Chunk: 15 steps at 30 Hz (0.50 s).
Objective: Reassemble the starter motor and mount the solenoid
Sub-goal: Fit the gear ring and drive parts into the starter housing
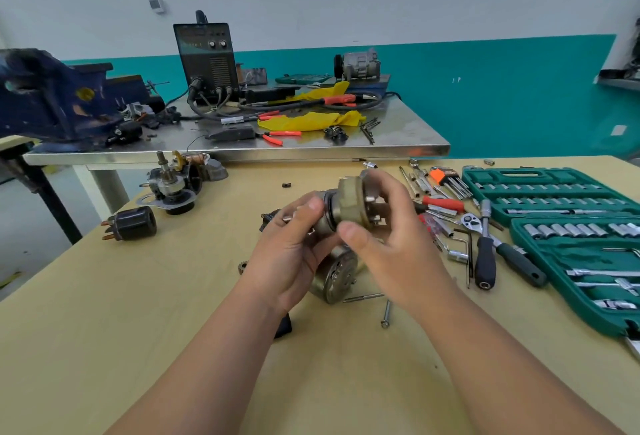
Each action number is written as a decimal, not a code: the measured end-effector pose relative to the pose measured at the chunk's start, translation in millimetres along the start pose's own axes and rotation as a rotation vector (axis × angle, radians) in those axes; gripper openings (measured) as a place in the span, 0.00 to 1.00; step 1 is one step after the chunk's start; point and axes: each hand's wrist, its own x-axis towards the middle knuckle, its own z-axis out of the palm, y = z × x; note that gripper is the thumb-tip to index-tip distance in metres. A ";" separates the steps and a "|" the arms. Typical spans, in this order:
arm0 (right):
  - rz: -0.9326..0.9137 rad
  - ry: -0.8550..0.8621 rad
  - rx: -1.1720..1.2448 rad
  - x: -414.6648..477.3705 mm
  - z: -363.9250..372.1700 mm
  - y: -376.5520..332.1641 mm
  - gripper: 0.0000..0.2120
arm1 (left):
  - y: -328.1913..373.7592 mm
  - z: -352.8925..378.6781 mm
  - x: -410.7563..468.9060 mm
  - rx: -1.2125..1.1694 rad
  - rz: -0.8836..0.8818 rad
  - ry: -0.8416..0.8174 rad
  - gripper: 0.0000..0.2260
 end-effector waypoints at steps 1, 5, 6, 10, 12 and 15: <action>0.022 0.012 0.010 1.7 -0.9 0.7 0.33 | -0.2 -0.2 -1.5 0.017 0.003 0.000 0.25; 0.057 0.075 0.202 8.2 -15.9 5.4 0.22 | 0.7 7.7 -5.7 0.081 0.071 0.115 0.22; 0.052 0.102 0.251 10.1 -18.7 7.7 0.20 | 0.7 9.1 -5.7 0.109 0.102 0.138 0.21; 0.137 0.050 0.329 11.5 -12.6 15.4 0.22 | -0.9 14.6 -13.6 0.411 0.251 0.093 0.17; 0.172 0.034 0.355 11.2 -7.7 17.4 0.23 | -0.3 16.8 -17.7 0.562 0.339 0.050 0.17; 0.172 0.146 0.353 16.0 -8.3 18.9 0.16 | 3.9 16.4 -17.2 0.619 0.418 0.109 0.21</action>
